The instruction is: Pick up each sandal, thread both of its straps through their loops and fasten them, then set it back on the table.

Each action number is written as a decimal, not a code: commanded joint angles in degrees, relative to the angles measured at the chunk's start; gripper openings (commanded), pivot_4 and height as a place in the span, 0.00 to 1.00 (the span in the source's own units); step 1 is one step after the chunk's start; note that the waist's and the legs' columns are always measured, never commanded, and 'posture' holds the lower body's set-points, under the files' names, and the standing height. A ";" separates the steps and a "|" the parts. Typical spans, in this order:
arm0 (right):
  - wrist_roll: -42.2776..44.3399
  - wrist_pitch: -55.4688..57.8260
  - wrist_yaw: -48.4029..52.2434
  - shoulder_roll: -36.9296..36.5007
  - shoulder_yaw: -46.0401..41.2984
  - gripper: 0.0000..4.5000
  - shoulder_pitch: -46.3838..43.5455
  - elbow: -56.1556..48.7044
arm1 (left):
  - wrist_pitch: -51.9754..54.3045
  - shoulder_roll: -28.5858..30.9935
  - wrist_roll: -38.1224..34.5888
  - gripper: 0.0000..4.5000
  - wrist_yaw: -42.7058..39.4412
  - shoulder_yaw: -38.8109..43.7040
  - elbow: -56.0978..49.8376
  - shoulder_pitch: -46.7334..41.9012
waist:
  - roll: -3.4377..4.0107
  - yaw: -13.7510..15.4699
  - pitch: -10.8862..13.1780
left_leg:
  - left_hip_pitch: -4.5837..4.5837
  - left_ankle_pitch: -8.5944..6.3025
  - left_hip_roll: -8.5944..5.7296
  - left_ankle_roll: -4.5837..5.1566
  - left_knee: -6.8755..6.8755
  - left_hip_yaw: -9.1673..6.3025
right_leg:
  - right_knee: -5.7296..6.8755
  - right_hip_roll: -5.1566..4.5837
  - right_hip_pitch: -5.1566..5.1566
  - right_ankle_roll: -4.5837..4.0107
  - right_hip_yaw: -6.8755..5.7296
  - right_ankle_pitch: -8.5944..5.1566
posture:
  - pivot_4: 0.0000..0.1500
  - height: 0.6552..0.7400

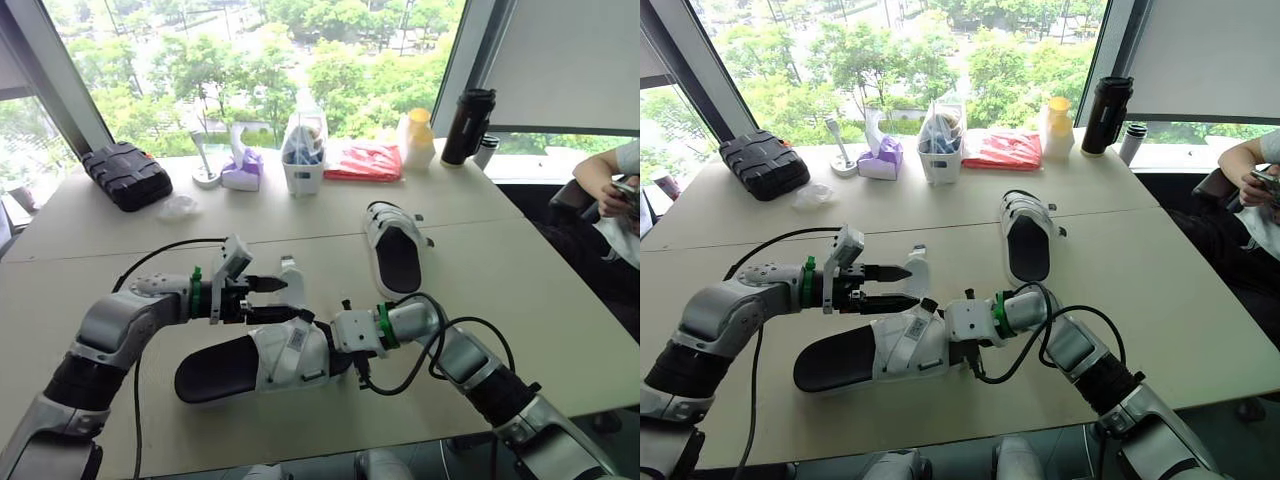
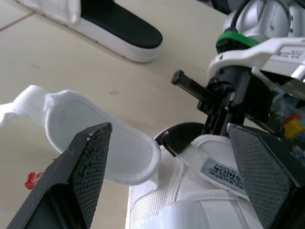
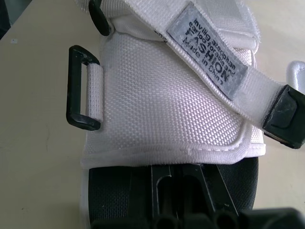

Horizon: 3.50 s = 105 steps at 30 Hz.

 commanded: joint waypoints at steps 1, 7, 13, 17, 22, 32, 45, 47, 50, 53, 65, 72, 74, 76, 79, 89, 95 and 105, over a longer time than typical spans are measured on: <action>-6.22 2.47 -1.06 -1.17 3.42 0.00 2.48 6.35 | -1.78 -0.62 3.43 0.89 -5.05 -2.92 1.40 -2.81 | 0.00 0.01 0.00 | 0.00 0.00 0.00 0.00 0.01 0.00 | 0.00 0.01 0.00 0.00 0.00 0.00 | 1.00 1.00; -6.23 2.78 -1.43 -1.37 3.33 0.00 2.97 5.92 | -2.14 -2.79 6.48 0.89 -8.34 -4.81 2.95 -4.56 | -0.01 -0.02 0.00 | 0.02 0.00 0.03 0.01 0.02 -0.05 | 0.04 0.04 0.00 0.02 0.01 0.01 | 1.00 1.00; -6.31 2.86 -1.49 -1.46 3.31 0.00 2.95 5.92 | -1.20 -4.75 10.47 0.89 -9.13 -7.35 5.01 -6.37 | -0.01 -0.01 0.00 | 0.02 0.01 0.03 0.01 0.04 -0.07 | 0.07 0.06 0.01 0.06 0.01 0.03 | 1.00 1.00; -6.39 2.75 -1.51 -1.51 3.42 0.00 2.89 6.02 | 0.97 -5.71 10.37 0.89 -9.69 -7.38 5.24 -6.89 | 0.00 0.00 0.00 | 0.03 0.01 0.03 0.01 0.04 -0.10 | 0.09 0.07 0.01 0.15 0.02 0.08 | 1.00 1.00; -6.72 2.27 -1.57 -1.62 3.60 0.00 2.80 6.41 | 4.09 -7.02 9.36 0.77 -9.59 -6.20 5.02 -7.18 | 0.00 0.04 0.00 | 0.04 0.01 0.03 0.01 0.04 -0.12 | 0.11 0.07 0.01 0.16 0.02 0.08 | 1.00 1.00; -6.67 2.25 -1.44 -1.53 3.52 0.00 2.80 6.37 | 3.63 -8.17 8.72 0.01 -9.02 -2.74 4.25 -6.01 | 0.00 0.05 0.00 | 0.07 0.01 0.04 0.01 0.05 -0.15 | 0.16 0.07 0.01 0.18 0.03 0.09 | 1.00 1.00; -6.45 2.45 -1.20 -1.74 3.46 0.00 3.14 5.86 | 3.04 -9.94 -0.93 0.01 -3.67 12.79 -2.00 -0.68 | 0.00 0.07 0.01 | 0.08 0.01 0.06 0.01 0.06 -0.16 | 0.16 0.06 0.01 0.18 0.03 0.09 | 1.00 1.00; -6.45 2.42 -1.15 -1.69 3.55 0.00 3.19 5.84 | 4.08 -10.70 -5.33 0.01 -1.71 17.61 -4.45 1.37 | 0.00 0.03 0.01 | 0.09 0.01 0.07 0.01 0.05 -0.15 | 0.16 0.06 0.02 0.18 0.04 0.10 | 1.00 1.00; -6.48 2.16 -0.90 -1.73 3.72 0.00 3.20 5.91 | 4.57 -11.34 -9.13 0.01 -0.14 21.14 -7.46 4.26 | 0.00 0.14 0.01 | 0.08 0.01 0.09 0.00 0.05 -0.17 | 0.17 0.05 0.01 0.18 0.04 0.10 | 1.00 1.00; -6.48 2.03 -0.77 -1.83 3.73 0.00 3.23 5.90 | 4.75 -13.59 -13.47 0.01 3.78 24.95 -9.53 5.84 | -0.01 0.29 0.01 | 0.09 0.01 0.09 0.00 0.08 -0.17 | 0.17 0.04 0.05 0.16 0.04 0.09 | 1.00 1.00; -6.52 1.77 -0.59 -1.84 3.79 0.00 3.19 5.95 | -0.65 -15.57 -12.38 0.01 10.94 28.16 -8.31 12.20 | -0.02 0.29 0.02 | 0.10 0.02 0.07 -0.03 0.08 -0.16 | 0.17 0.04 0.06 0.02 0.04 0.02 | 1.00 1.00; -6.59 1.72 -0.57 -1.84 3.80 0.00 3.17 6.04 | -4.50 -15.85 -10.67 0.01 11.95 28.42 -4.23 13.63 | -0.03 0.35 0.02 | 0.10 0.02 0.07 -0.03 0.09 -0.16 | 0.17 0.04 0.06 0.01 0.03 0.02 | 1.00 1.00; -6.62 1.68 -0.57 -1.86 3.82 0.00 3.21 6.03 | -5.21 -15.82 -9.99 0.01 11.78 28.10 -3.02 14.08 | -0.02 0.34 0.02 | 0.10 0.02 0.07 -0.03 0.09 -0.16 | 0.17 0.04 0.06 0.01 0.03 0.02 | 1.00 1.00; -6.61 1.74 -0.59 -1.91 3.81 0.00 3.29 5.90 | -5.25 -15.98 -9.82 0.01 11.82 27.73 -1.98 14.40 | -0.03 0.37 0.02 | 0.10 0.02 0.07 -0.03 0.08 -0.16 | 0.17 0.04 0.06 0.00 0.03 0.02 | 1.00 1.00; -6.67 1.72 -0.53 -2.00 3.84 0.00 3.36 5.77 | -5.80 -16.47 -8.91 0.01 11.21 26.44 -0.10 14.37 | -0.02 0.37 0.02 | 0.10 0.02 0.07 -0.03 0.08 -0.16 | 0.17 0.04 0.06 0.00 0.03 0.02 | 1.00 1.00; -6.88 1.49 -0.66 -1.99 3.87 0.00 3.34 5.97 | -6.08 -19.06 -6.40 0.01 10.70 23.57 6.01 12.02 | -0.03 0.34 0.01 | 0.11 0.02 0.06 -0.03 0.08 -0.16 | 0.17 0.04 0.07 0.02 0.02 0.03 | 1.00 1.00; -6.99 1.52 -0.79 -1.86 3.95 0.00 3.36 5.99 | -5.07 -18.51 -3.54 0.01 11.14 20.92 7.09 12.57 | -0.03 0.34 0.01 | 0.11 0.02 0.06 -0.03 0.08 -0.16 | 0.16 0.04 0.06 0.04 0.03 0.03 | 1.00 1.00; -6.99 1.70 -0.91 -1.77 4.01 0.00 3.49 5.83 | 0.56 -12.75 -1.66 0.01 11.51 19.31 2.10 17.66 | -0.02 0.18 0.01 | 0.13 0.02 0.07 -0.04 0.05 -0.17 | 0.16 0.04 0.06 0.01 0.03 0.01 | 1.00 1.00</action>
